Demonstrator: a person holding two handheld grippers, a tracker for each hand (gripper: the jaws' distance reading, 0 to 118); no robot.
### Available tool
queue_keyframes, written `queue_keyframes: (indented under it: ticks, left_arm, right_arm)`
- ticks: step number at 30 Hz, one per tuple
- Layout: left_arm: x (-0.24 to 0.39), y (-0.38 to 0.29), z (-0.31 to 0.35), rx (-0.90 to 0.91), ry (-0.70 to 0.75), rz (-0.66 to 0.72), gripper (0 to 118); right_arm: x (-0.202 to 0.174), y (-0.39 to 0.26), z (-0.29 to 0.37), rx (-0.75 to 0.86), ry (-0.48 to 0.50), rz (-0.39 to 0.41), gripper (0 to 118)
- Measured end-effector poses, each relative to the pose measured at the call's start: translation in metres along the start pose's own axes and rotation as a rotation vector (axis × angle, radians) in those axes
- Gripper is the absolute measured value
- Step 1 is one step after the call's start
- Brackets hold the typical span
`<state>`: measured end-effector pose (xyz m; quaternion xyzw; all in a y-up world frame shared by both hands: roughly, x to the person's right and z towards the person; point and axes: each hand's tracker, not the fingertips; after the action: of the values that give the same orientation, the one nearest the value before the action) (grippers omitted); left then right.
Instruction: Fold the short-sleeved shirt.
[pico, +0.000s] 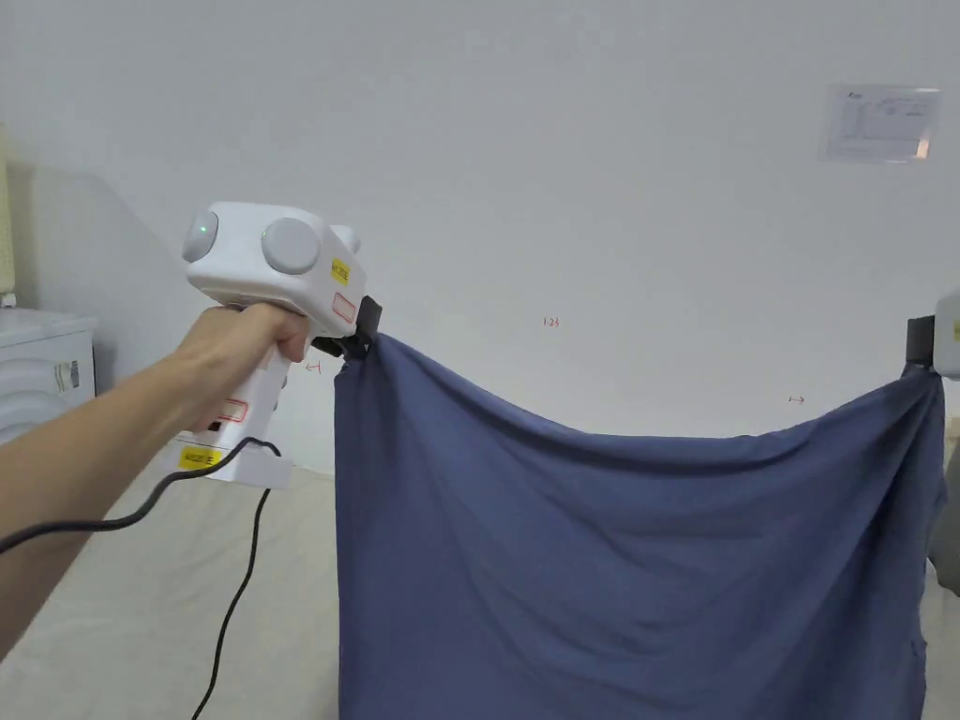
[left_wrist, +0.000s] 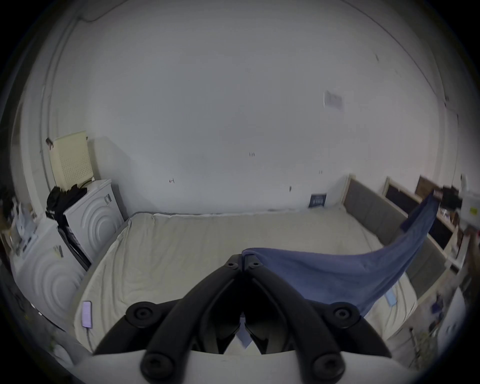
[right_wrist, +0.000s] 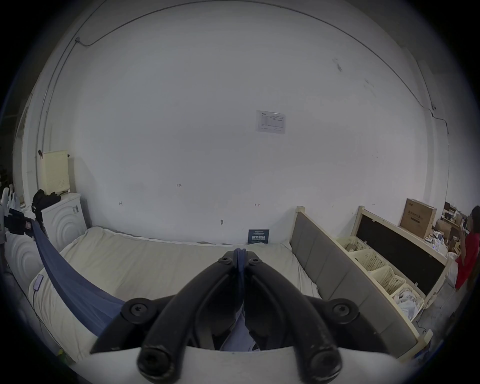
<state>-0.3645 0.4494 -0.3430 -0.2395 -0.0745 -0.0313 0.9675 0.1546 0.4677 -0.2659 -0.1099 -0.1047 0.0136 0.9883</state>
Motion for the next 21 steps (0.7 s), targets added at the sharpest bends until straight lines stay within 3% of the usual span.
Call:
queue_keyframes:
  ticks: [4, 9, 21]
  left_arm:
    - [-0.004, 0.005, -0.011, -0.040, -0.026, -0.022, 0]
    - [0.007, 0.014, -0.018, -0.169, -0.002, -0.235, 0]
    - [0.005, 0.063, -0.074, -0.049, 0.094, -0.076, 0]
  right_arm:
    - [-0.006, 0.004, -0.009, -0.006, 0.016, 0.019, 3]
    - [-0.016, 0.008, -0.020, 0.008, 0.039, 0.079, 3]
    - [-0.037, 0.045, -0.087, 0.026, 0.037, 0.090, 3]
